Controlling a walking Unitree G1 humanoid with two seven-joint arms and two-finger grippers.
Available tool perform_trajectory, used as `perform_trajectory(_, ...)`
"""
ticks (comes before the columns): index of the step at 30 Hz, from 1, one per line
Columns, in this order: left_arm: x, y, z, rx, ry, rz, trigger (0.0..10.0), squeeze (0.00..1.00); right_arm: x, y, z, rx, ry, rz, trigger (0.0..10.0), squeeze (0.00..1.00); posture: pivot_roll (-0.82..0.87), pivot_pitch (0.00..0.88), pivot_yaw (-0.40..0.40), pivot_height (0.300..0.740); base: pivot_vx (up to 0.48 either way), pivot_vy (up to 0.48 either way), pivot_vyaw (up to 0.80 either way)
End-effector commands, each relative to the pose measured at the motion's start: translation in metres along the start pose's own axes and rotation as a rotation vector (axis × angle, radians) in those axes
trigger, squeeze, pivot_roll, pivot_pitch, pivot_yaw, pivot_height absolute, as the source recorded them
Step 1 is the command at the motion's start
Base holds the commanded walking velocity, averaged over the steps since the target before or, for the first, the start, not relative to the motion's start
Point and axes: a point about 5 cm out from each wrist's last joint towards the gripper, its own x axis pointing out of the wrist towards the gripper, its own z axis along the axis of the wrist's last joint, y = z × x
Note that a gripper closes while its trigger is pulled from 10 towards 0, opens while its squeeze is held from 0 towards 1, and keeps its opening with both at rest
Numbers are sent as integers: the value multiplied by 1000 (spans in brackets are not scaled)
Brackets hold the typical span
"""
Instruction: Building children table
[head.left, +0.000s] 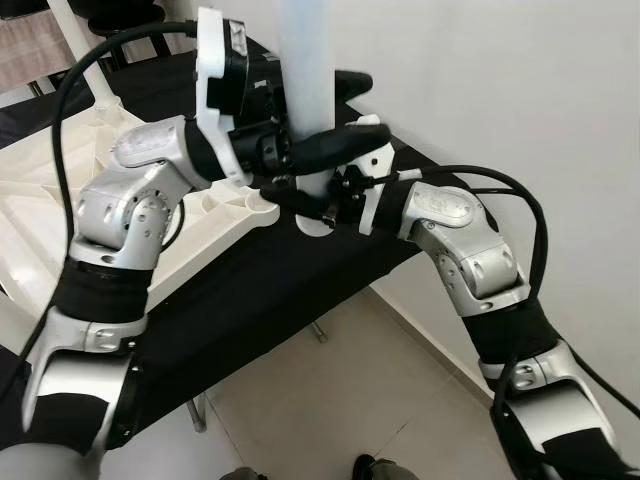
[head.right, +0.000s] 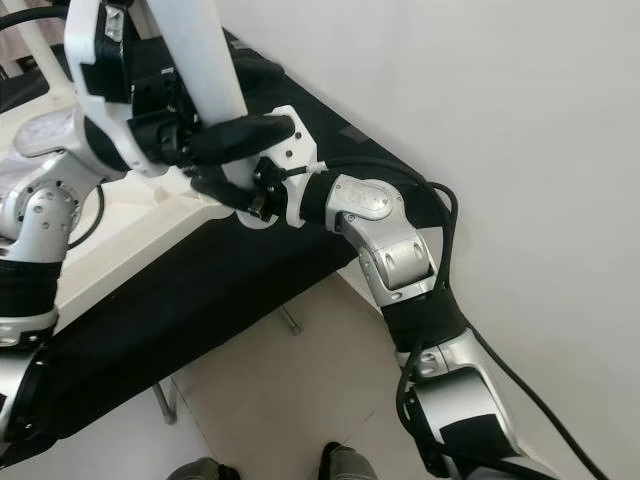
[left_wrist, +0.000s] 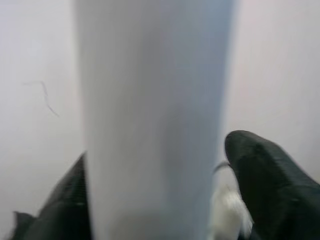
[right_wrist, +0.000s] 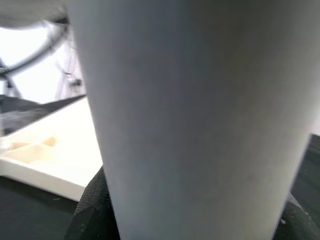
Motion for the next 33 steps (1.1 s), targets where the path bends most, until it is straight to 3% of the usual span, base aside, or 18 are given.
perform_trajectory(1, 5, -1, 6, 10, -31, -15, 10000, 1000, 5, 2, 0, -2, 14, 8, 0, 0, 2, 122, -34, 740, 0, 0, 0)
perform_trajectory(2, -7, 9, 11, 55, -26, 90, 10000, 1000, 2, -6, -1, 10, 16, -56, 0, 0, 7, 125, -34, 740, 0, 0, 0)
perform_trajectory(5, -13, 14, 13, 79, -27, 148, 10000, 1000, 0, -10, -2, 16, 16, -90, 0, 0, 7, 125, -34, 740, 0, 0, 0)
perform_trajectory(6, -26, 26, 18, 134, -30, 293, 10000, 1000, -4, -20, -3, 23, 7, -174, 0, 0, 9, 129, -36, 740, 0, 0, 0)
perform_trajectory(7, -32, 32, 21, 161, -31, 368, 10000, 1000, -7, -25, -3, 25, 0, -217, 0, 0, 9, 129, -36, 740, 0, 0, 0)
perform_trajectory(9, -37, 35, 23, 178, -32, 415, 10000, 1000, -8, -28, -3, 26, -4, -244, 0, 0, 9, 129, -36, 740, 0, 0, 0)
perform_trajectory(11, -58, 48, 31, 230, -22, 588, 10000, 1000, -15, -45, -2, 44, -19, -358, 0, 0, 10, 132, -38, 740, 0, 0, 0)
perform_trajectory(14, -67, 53, 34, 236, -23, 658, 10000, 1000, -18, -51, -1, 55, -27, -399, 0, 0, 11, 132, -39, 740, 0, 0, 0)
perform_trajectory(16, -85, 60, 42, 278, -16, 798, 10000, 1000, -24, -61, 0, 70, -44, -480, 0, 0, 20, 135, -43, 740, 0, 0, 0)
perform_trajectory(17, -85, 60, 42, 278, -16, 798, 10000, 1000, -24, -61, 0, 70, -44, -480, 0, 0, 20, 135, -43, 740, 0, 0, 0)
perform_trajectory(19, -98, 62, 45, 304, -12, 898, 10000, 1000, -28, -68, 1, 85, -55, -549, 0, 0, 23, 137, -44, 740, 0, 0, 0)
perform_trajectory(24, -109, 62, 44, 297, -21, 977, 10000, 1000, -32, -74, 0, 96, -60, -604, 0, 0, 24, 139, -47, 740, 0, 0, 0)
perform_trajectory(25, -120, 56, 29, 274, 15, 1064, 10000, 1000, -35, -78, -2, 106, -66, -646, 10000, 0, 24, 145, -51, 740, 0, 0, 0)
perform_trajectory(29, -125, 52, 18, 259, 46, 1104, 10000, 1000, -37, -79, -2, 113, -73, -663, 10000, 0, 24, 145, -51, 740, 0, 0, 0)
perform_trajectory(30, -125, 48, 9, 238, 64, 1114, 10000, 125, -39, -80, -3, 121, -73, -672, 10000, 0, 23, 148, -52, 740, 0, 0, 0)
perform_trajectory(31, -125, 48, 9, 238, 64, 1114, 10000, 125, -39, -80, -3, 121, -73, -672, 10000, 0, 23, 148, -52, 740, 0, 0, 0)
perform_trajectory(32, -123, 40, -4, 197, 78, 1122, 10000, 0, -43, -79, -6, 130, -70, -679, 10000, 0, 27, 152, -50, 740, 0, 0, 0)
perform_trajectory(33, -123, 40, -4, 197, 78, 1122, 10000, 0, -43, -79, -6, 130, -70, -679, 10000, 0, 27, 152, -50, 740, 0, 0, 0)
